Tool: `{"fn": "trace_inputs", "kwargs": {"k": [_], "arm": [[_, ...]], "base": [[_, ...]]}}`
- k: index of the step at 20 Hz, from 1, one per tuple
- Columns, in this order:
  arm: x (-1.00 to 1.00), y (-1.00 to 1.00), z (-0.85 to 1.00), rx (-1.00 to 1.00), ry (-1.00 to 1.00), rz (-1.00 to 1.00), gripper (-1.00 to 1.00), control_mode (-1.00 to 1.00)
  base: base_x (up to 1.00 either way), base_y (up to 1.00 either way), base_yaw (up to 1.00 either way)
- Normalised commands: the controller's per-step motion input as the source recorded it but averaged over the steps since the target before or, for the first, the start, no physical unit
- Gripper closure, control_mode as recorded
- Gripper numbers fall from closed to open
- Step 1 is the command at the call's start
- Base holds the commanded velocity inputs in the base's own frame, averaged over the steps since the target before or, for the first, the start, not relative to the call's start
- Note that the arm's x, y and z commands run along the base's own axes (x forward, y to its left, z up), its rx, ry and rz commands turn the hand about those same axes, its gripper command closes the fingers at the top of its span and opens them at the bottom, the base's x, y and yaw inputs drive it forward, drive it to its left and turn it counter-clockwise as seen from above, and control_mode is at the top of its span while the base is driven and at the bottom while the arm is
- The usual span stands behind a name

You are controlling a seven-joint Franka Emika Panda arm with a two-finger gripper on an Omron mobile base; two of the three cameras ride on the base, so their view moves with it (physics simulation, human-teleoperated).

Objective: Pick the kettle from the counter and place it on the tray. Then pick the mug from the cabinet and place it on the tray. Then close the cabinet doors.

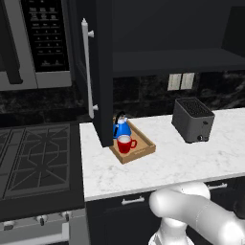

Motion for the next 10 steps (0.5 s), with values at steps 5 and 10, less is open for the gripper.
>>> {"fn": "trace_inputs", "kwargs": {"k": [5,10], "arm": [[0.00,-0.01,0.03,0.11,-0.18,-0.01,1.00,-1.00],[0.00,-0.16,0.34,0.40,-0.39,-0.08,1.00,-1.00]], "base": [[0.00,0.00,0.00],[0.00,0.00,0.00]]}}
